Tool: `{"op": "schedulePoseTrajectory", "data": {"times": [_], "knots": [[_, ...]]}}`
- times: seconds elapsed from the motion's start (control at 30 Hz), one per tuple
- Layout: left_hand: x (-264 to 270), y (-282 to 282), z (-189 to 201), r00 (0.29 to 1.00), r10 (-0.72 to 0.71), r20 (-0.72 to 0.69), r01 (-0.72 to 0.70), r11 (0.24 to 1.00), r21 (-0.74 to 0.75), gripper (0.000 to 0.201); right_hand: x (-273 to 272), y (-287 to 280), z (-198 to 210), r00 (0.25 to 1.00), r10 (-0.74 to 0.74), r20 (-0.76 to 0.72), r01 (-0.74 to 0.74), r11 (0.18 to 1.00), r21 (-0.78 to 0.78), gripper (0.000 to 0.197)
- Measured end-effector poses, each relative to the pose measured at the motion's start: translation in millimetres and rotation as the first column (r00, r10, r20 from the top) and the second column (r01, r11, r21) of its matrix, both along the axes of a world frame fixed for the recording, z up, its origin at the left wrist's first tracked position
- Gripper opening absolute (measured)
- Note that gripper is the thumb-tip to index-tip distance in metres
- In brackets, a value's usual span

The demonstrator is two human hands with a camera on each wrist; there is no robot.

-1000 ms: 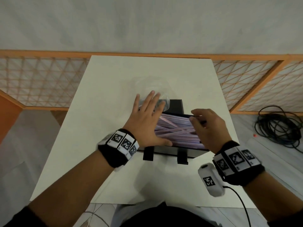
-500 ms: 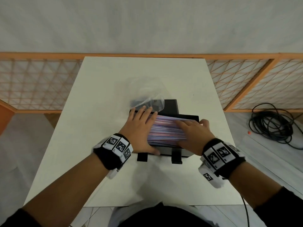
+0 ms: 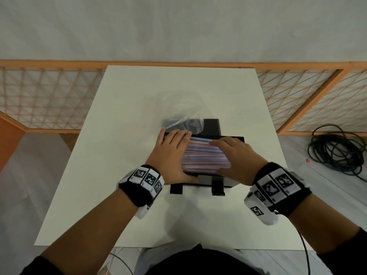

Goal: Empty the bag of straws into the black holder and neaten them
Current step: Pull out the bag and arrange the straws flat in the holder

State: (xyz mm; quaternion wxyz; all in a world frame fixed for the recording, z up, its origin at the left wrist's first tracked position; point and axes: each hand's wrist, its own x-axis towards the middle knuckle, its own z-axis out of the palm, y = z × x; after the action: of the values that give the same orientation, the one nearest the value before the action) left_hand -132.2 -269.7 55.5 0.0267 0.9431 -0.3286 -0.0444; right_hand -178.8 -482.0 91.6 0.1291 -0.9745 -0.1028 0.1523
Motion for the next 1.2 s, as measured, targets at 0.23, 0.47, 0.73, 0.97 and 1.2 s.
{"op": "schedulePoseTrajectory", "data": {"times": [0.23, 0.47, 0.73, 0.97, 1.2], "knots": [[-1, -1, 1, 0.999, 0.028, 0.021, -0.028, 1.0, 0.01, 0.131, 27, 21, -23, 0.999, 0.006, -0.032, -0.013, 0.976, -0.219, 0.072], [-2, -1, 0, 0.998, 0.047, 0.032, -0.047, 0.999, -0.003, 0.132, 20, 17, -27, 0.975, 0.031, 0.221, 0.005, 0.986, -0.164, 0.078], [-1, -1, 1, 0.999, 0.046, 0.014, -0.046, 0.999, -0.019, 0.13, 19, -14, 37, 0.973, -0.121, 0.197, 0.06, 0.956, 0.288, 0.037], [-1, -1, 1, 0.999, 0.05, 0.012, -0.05, 0.999, -0.019, 0.13, -20, 19, 22, 0.959, 0.229, -0.164, -0.207, 0.968, 0.141, 0.053], [-15, 4, -4, 0.999, 0.027, 0.043, -0.024, 0.997, -0.073, 0.123, -17, 43, -19, 0.938, 0.166, -0.305, -0.197, 0.978, -0.074, 0.091]]}}
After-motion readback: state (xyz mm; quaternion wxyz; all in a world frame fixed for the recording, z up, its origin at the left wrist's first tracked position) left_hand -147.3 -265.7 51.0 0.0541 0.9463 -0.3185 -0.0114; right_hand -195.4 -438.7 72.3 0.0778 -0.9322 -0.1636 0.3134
